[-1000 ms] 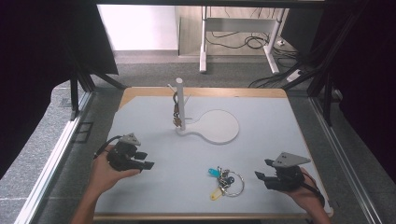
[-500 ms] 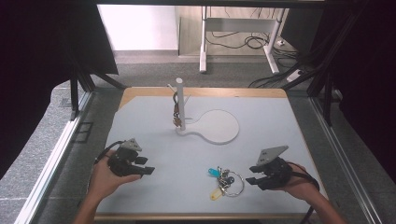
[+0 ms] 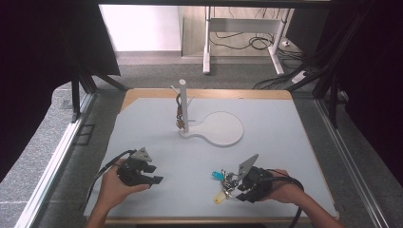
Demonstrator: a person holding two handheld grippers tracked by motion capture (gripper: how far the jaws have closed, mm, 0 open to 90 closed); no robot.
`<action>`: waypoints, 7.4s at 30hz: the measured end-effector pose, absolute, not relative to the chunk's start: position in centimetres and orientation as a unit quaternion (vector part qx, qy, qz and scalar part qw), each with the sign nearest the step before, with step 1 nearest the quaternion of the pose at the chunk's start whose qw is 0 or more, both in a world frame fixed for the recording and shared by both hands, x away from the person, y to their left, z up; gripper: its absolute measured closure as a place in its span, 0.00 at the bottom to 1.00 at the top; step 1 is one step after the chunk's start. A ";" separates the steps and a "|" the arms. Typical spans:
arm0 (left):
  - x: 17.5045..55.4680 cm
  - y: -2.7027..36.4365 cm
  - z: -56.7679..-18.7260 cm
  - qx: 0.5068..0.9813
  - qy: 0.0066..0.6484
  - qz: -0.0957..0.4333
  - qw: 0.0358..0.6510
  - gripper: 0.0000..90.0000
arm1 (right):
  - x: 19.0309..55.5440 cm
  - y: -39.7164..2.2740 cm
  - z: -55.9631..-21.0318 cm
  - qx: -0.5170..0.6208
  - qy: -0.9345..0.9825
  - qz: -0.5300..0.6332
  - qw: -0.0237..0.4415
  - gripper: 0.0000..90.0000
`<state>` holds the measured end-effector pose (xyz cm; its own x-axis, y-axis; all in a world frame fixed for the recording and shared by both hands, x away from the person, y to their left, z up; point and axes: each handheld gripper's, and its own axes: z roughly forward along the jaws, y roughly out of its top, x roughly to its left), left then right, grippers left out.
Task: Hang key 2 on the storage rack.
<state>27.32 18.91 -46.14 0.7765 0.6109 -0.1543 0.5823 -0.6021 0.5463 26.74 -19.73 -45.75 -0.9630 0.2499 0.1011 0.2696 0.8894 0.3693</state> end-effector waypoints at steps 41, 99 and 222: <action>27.1 20.7 -48.4 0.883 0.354 0.003 0.309 0.54 | 29.8 -17.9 -44.1 -0.202 -0.958 -0.172 0.106 0.97; 27.1 21.5 -49.0 0.873 0.368 -0.005 0.319 0.55 | 38.0 -18.0 -32.7 -0.263 -0.949 -0.167 0.049 0.98; 26.8 22.2 -48.4 0.867 0.361 -0.017 0.342 0.55 | 50.4 -13.1 -27.5 -0.360 -0.910 -0.207 0.004 0.98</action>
<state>26.78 22.21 -48.38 0.7386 0.6150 -0.2761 0.6379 -0.5052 0.5813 50.42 -13.15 -27.45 -0.7414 0.6525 0.1567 0.6562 0.6560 0.3729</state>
